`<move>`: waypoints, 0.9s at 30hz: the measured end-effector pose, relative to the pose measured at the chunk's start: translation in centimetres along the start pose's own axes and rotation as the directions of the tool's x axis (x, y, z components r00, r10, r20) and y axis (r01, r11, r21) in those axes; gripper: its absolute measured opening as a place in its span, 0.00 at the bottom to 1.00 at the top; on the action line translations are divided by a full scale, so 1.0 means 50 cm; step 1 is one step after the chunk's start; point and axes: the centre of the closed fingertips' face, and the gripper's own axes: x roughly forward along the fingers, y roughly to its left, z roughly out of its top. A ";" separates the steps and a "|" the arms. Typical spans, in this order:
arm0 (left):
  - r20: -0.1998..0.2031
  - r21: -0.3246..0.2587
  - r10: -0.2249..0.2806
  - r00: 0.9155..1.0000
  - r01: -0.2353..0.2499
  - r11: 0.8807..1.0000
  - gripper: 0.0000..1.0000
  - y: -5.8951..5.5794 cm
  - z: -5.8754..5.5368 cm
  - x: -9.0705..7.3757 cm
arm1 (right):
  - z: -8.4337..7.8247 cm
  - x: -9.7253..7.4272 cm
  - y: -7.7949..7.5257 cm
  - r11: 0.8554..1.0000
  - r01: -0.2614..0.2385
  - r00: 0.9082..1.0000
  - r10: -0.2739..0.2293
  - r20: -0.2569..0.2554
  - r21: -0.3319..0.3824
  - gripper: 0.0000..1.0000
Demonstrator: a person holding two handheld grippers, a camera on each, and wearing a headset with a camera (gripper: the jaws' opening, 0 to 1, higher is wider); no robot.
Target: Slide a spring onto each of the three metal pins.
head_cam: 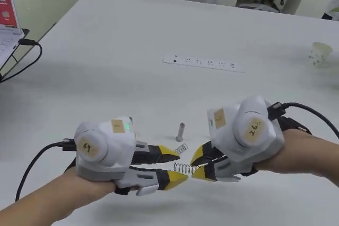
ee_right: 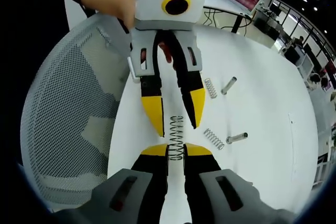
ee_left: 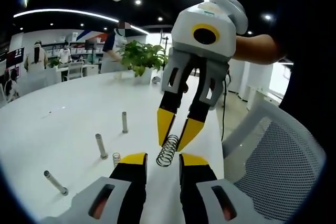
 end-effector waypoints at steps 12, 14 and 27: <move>0.030 0.005 -0.012 0.999 0.011 1.000 0.07 -0.009 0.013 0.003 | 0.004 -0.008 -0.002 1.000 0.000 1.000 0.000 0.005 -0.012 0.08; 0.030 0.007 -0.012 0.999 0.012 1.000 0.06 -0.008 0.012 0.002 | 0.004 -0.008 0.000 1.000 -0.001 1.000 0.001 0.006 -0.015 0.08; 0.030 0.041 -0.021 0.999 0.020 0.999 0.03 -0.015 0.016 0.001 | 0.002 -0.011 0.000 1.000 0.006 1.000 -0.006 0.013 -0.029 0.08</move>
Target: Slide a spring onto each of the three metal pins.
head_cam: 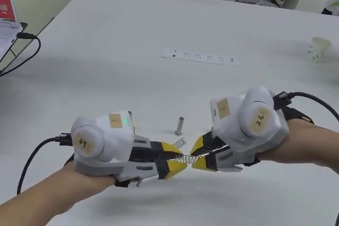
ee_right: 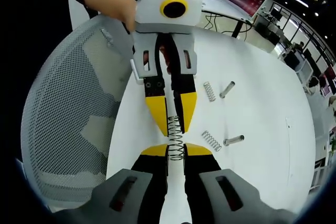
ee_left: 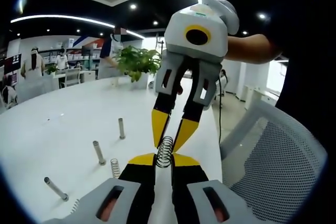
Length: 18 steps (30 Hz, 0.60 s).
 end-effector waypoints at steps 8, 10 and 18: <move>-0.011 0.006 -0.018 1.000 0.018 1.000 0.02 -0.007 -0.004 -0.001 | -0.002 0.004 0.006 0.999 -0.013 1.000 0.012 0.028 0.037 0.09; -0.013 0.005 -0.018 1.000 0.018 1.000 0.02 -0.008 -0.005 -0.002 | -0.001 0.005 0.006 0.999 -0.008 0.999 0.006 0.036 0.043 0.09; -0.011 -0.008 -0.023 1.000 0.023 1.000 0.02 -0.011 -0.005 -0.008 | -0.020 0.001 0.003 0.995 0.002 0.998 -0.008 0.062 0.098 0.12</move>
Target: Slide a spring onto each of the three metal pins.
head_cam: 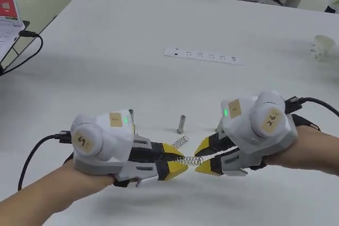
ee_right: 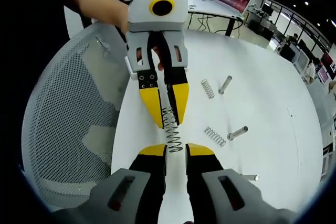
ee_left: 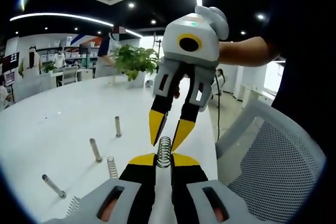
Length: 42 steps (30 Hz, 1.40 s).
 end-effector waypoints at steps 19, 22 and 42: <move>0.009 -0.026 0.008 1.000 -0.007 1.000 0.02 0.005 0.004 -0.011 | 0.015 -0.010 -0.004 0.999 0.033 0.998 -0.031 0.060 -0.033 0.07; 0.006 -0.027 0.010 1.000 -0.010 1.000 0.02 0.007 0.002 -0.013 | 0.021 -0.013 -0.006 0.998 0.041 0.997 -0.038 0.067 -0.038 0.07; -0.017 0.009 0.008 1.000 -0.008 1.000 0.02 -0.002 -0.007 -0.015 | 0.096 -0.051 0.011 1.000 -0.009 0.970 0.005 0.244 0.014 0.04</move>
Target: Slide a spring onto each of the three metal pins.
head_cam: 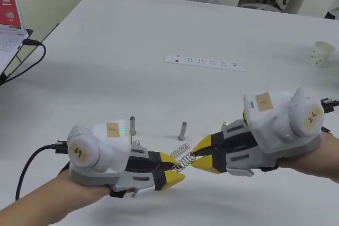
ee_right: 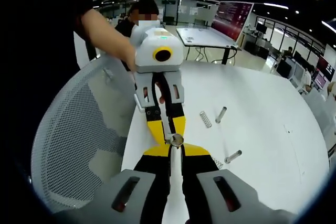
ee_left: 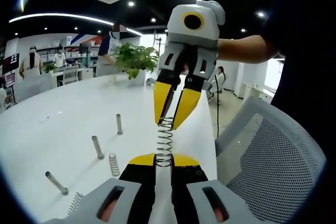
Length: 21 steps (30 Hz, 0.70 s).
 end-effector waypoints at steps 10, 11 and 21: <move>0.014 0.004 0.000 1.000 0.000 1.000 0.02 -0.002 0.006 0.005 | 0.021 0.006 0.006 1.000 0.008 0.999 -0.010 0.049 0.030 0.04; 0.014 0.003 -0.001 1.000 0.001 1.000 0.02 -0.002 0.006 0.006 | 0.022 0.006 0.006 0.999 0.006 0.999 -0.008 0.053 0.037 0.04; 0.027 0.006 -0.002 1.000 0.002 1.000 0.02 -0.006 0.013 0.007 | 0.033 0.009 0.009 0.997 0.002 0.996 -0.009 0.093 0.083 0.08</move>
